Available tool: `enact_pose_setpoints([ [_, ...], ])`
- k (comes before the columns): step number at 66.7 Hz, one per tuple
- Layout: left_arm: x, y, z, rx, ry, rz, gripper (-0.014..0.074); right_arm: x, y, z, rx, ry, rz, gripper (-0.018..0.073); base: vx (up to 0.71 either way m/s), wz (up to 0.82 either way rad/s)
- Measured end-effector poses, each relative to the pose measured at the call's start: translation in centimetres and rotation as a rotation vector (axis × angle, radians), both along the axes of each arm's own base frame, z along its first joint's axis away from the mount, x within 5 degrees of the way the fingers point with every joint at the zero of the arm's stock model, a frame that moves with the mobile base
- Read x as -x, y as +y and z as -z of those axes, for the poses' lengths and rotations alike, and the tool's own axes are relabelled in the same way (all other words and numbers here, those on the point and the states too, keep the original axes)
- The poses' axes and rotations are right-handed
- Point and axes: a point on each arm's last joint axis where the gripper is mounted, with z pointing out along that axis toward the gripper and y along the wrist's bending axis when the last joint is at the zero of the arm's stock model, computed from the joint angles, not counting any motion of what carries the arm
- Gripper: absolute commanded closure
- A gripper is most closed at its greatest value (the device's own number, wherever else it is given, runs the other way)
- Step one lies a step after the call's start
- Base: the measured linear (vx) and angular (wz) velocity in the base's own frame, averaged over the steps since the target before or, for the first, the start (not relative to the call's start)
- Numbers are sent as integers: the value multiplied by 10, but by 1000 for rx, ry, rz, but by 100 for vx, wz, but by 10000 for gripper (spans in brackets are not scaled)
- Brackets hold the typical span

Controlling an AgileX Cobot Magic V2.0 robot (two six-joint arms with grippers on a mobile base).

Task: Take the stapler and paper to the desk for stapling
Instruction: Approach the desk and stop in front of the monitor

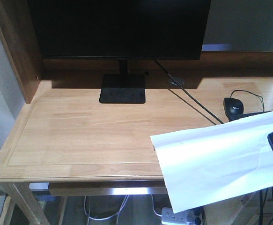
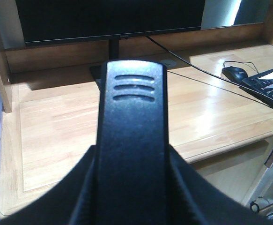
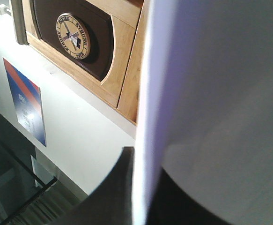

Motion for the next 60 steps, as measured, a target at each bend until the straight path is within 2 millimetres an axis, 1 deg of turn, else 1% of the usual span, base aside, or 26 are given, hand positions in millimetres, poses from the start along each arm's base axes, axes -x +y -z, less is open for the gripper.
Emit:
enact_pose_setpoints([
  [60, 0, 0, 0, 0, 0, 0, 603, 0, 0, 0, 0, 0, 0, 568, 5, 0],
])
